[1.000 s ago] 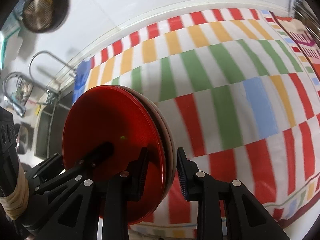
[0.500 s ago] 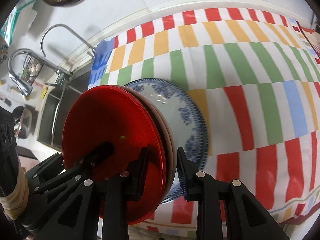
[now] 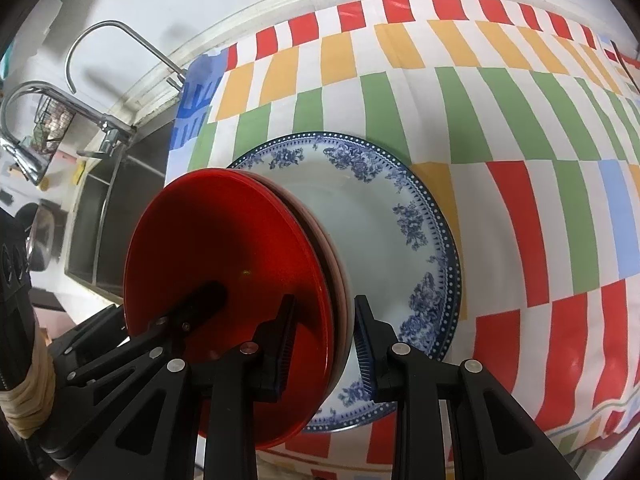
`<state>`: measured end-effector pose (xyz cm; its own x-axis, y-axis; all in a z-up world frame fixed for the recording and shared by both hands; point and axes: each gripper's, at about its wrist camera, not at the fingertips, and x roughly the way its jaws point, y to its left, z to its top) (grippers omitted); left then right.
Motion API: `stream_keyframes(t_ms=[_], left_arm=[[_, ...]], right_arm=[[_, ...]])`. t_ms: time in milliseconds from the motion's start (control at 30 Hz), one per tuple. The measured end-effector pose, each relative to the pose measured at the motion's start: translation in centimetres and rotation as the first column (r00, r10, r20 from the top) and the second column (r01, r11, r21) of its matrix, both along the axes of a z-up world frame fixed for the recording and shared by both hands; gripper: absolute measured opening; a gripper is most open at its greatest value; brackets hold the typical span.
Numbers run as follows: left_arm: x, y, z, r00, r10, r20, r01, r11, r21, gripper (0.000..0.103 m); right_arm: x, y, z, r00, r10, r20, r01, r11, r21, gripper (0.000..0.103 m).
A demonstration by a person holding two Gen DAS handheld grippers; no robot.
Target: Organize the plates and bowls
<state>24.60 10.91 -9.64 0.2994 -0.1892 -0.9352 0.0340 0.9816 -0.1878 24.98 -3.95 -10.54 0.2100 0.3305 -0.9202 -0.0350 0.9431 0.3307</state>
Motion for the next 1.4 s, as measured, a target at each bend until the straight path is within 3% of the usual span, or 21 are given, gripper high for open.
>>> stream_keyframes(t_ms=[467,633,967,1167,1400], left_arm=[[0.6,-0.5,-0.4,0.999,-0.048,0.024,0.047,0.998,0.043,0.036],[0.4,-0.2,-0.1,0.997,-0.057,0.057,0.051,0.994,0.098,0.044],[-2.7,1.0,3.5,0.975,-0.095,0.201,0.068,0.988,0.138,0.061],[-5.8,1.4,5.7,0.950,-0.091,0.299,0.052,0.989,0.135,0.072],[-9.5,1.3,7.7,0.914,-0.067,0.400,0.005,0.988,0.155,0.081]], right_arm=[[0.5,0.4,-0.5,1.000,0.000,0.010,0.000,1.000,-0.023,0.030],[0.3,0.5,-0.4,0.999,-0.004,0.032,0.005,0.999,-0.034,0.032],[-3.0,-0.5,3.1,0.979,-0.091,0.184,0.106,0.992,-0.074,0.051],[-6.6,-1.0,5.8,0.944,-0.116,0.310,0.162,0.979,-0.127,0.067],[-10.2,-1.9,7.7,0.895,-0.145,0.423,0.220,0.967,-0.133,0.075]])
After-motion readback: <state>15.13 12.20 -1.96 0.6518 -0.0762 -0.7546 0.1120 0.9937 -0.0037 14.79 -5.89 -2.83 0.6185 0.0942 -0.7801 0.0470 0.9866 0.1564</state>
